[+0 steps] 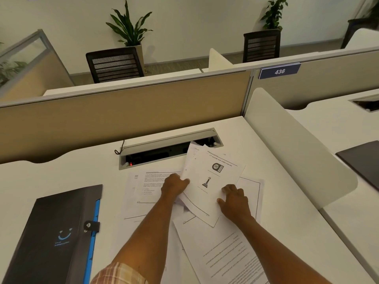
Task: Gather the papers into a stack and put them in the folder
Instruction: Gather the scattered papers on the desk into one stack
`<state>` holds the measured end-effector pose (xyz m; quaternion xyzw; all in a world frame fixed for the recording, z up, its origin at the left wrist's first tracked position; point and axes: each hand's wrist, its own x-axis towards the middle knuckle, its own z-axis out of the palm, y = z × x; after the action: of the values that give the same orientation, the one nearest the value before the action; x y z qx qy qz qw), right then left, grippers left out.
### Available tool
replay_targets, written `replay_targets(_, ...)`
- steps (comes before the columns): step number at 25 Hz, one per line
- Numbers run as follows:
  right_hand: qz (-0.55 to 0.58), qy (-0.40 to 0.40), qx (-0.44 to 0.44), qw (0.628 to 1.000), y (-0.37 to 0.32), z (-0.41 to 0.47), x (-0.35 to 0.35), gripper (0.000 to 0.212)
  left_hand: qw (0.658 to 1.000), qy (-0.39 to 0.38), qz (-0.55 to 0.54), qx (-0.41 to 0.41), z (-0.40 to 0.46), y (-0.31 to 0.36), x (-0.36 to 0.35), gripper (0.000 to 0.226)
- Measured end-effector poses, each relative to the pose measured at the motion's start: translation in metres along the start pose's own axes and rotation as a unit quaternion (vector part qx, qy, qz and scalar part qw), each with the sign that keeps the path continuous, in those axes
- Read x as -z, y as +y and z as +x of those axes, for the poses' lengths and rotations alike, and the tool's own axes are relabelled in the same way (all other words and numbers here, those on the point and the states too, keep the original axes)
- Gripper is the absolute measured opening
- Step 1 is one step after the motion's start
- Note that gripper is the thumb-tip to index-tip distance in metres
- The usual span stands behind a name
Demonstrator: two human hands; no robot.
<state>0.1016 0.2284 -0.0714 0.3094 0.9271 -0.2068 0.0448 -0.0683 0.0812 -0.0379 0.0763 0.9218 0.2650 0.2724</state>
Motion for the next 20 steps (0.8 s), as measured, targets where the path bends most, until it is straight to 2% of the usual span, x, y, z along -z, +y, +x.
replay_targets(6, 0.024, 0.001, 0.009, 1.000, 0.004, -0.002, 0.002, 0.043, 0.993, -0.046, -0.112, -0.001, -0.001, 0.011, 0.010, 0.054)
replay_targets(9, 0.028, -0.013, 0.008, 1.000, 0.009, -0.003, 0.005, 0.041, 0.986, -0.087, -0.141, 0.015, -0.002, 0.018, 0.014, 0.056)
replay_targets(12, 0.047, -0.016, 0.012, 0.999, 0.011, -0.003, 0.007, 0.042, 0.983, -0.089, -0.160, 0.030, -0.002, 0.021, 0.019, 0.055)
replay_targets(17, 0.193, 0.034, -0.073, 0.978, 0.011, 0.006, 0.006, 0.048, 0.948, -0.128, -0.276, 0.099, -0.008, 0.020, 0.032, 0.035)
replay_targets(20, 0.313, 0.075, -0.139, 0.937, 0.005, 0.005, 0.014, 0.048, 0.922, -0.142, -0.340, 0.121, -0.015, 0.008, 0.038, 0.026)
